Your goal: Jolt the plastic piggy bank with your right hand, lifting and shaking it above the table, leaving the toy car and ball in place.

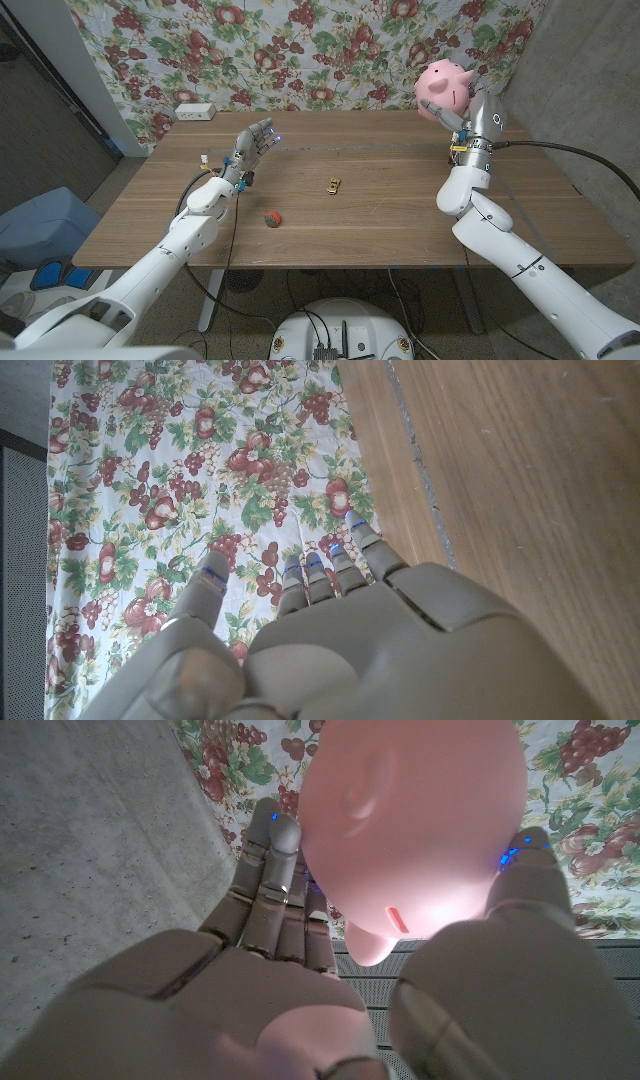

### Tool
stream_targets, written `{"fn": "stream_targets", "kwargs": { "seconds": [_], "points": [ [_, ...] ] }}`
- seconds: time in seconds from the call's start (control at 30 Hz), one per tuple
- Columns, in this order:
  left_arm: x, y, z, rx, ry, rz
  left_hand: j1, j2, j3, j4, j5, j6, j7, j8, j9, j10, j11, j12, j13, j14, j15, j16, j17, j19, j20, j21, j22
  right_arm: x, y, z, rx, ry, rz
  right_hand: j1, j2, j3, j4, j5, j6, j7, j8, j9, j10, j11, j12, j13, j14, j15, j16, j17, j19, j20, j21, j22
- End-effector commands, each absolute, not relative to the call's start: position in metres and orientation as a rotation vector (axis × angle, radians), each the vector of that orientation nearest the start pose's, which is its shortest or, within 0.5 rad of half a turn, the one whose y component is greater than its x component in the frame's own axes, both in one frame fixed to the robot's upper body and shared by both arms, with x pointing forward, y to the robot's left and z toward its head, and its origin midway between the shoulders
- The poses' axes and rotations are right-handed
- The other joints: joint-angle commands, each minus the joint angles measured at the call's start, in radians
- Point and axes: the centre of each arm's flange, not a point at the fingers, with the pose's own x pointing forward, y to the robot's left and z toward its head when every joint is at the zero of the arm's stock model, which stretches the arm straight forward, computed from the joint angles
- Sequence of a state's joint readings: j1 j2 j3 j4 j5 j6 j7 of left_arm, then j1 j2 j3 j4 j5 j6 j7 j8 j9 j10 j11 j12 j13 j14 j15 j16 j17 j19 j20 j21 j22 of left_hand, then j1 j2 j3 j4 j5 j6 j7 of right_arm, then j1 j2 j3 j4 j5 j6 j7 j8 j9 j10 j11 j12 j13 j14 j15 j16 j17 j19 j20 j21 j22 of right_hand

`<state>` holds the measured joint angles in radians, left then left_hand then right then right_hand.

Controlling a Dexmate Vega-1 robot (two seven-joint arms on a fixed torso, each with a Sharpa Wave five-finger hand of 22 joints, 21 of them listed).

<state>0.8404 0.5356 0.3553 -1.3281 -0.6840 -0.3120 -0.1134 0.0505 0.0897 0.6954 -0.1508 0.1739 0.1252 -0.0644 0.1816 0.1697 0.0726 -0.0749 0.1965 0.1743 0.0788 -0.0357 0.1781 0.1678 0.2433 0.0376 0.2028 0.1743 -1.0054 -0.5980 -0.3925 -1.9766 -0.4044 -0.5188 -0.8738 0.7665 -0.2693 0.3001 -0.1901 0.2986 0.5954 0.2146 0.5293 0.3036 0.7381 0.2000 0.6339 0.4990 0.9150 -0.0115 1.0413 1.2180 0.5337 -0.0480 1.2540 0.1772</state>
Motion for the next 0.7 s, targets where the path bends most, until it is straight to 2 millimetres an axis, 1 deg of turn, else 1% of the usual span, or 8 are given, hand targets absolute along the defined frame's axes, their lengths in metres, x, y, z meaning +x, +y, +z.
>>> {"fn": "stream_targets", "kwargs": {
  "seconds": [0.03,0.17,0.33,0.47,0.7],
  "points": [
    [0.64,0.291,-0.01,-0.031,-0.651,-0.283,0.01,0.007,0.001,-0.007,0.0,0.0,-0.008,0.002,0.005,0.004,0.006,-0.001,0.005,0.001,-0.018,0.0,0.001,0.002,0.007,-0.004,0.004,0.515,-0.276,0.056,-0.891,-0.742,-0.687,0.324,0.343,0.232,0.024,0.108,0.346,-0.115,0.006,0.163,0.321,-0.226,0.007,0.264,0.094,-0.203,-0.006,0.0,-0.002,-0.021,0.006,0.0],
    [0.639,0.29,-0.011,-0.033,-0.646,-0.286,0.01,0.007,0.001,-0.007,0.0,0.0,-0.008,0.001,0.005,0.003,0.008,-0.001,0.005,0.001,-0.018,0.0,0.001,0.002,0.007,-0.003,0.004,0.518,-0.273,0.062,-0.961,-0.664,-0.543,0.325,0.344,0.234,0.024,0.107,0.344,-0.112,0.003,0.162,0.317,-0.223,0.005,0.266,0.094,-0.204,-0.007,0.0,-0.011,-0.018,0.005,0.0],
    [0.638,0.291,-0.012,-0.031,-0.645,-0.283,0.011,0.008,0.001,-0.007,0.0,0.0,-0.007,0.001,0.005,0.003,0.01,-0.001,0.005,0.001,-0.018,-0.001,0.001,0.002,0.007,-0.004,0.004,0.521,-0.266,0.066,-1.011,-0.605,-0.419,0.324,0.345,0.235,0.024,0.105,0.344,-0.113,0.002,0.162,0.319,-0.218,0.001,0.261,0.09,-0.202,-0.01,0.0,-0.017,-0.015,0.005,0.0],
    [0.636,0.292,-0.012,-0.032,-0.647,-0.28,0.012,0.008,0.001,-0.007,0.0,0.0,-0.007,0.001,0.005,0.001,0.012,-0.002,0.005,0.001,-0.018,0.0,0.001,0.002,0.007,-0.004,0.004,0.526,-0.261,0.068,-1.043,-0.557,-0.321,0.325,0.346,0.236,0.024,0.105,0.344,-0.112,0.002,0.163,0.319,-0.219,0.002,0.263,0.09,-0.203,-0.011,0.0,-0.018,-0.013,0.005,0.0],
    [0.633,0.294,-0.014,-0.033,-0.651,-0.273,0.012,0.008,0.0,-0.007,0.0,0.0,-0.005,0.001,0.005,-0.001,0.016,-0.003,0.005,0.0,-0.018,-0.001,0.001,0.001,0.007,-0.004,0.004,0.528,-0.258,0.068,-1.057,-0.535,-0.28,0.323,0.346,0.235,0.024,0.103,0.343,-0.109,0.002,0.167,0.318,-0.213,0.002,0.267,0.09,-0.202,-0.01,0.001,-0.022,-0.009,0.006,0.0]
  ]
}}
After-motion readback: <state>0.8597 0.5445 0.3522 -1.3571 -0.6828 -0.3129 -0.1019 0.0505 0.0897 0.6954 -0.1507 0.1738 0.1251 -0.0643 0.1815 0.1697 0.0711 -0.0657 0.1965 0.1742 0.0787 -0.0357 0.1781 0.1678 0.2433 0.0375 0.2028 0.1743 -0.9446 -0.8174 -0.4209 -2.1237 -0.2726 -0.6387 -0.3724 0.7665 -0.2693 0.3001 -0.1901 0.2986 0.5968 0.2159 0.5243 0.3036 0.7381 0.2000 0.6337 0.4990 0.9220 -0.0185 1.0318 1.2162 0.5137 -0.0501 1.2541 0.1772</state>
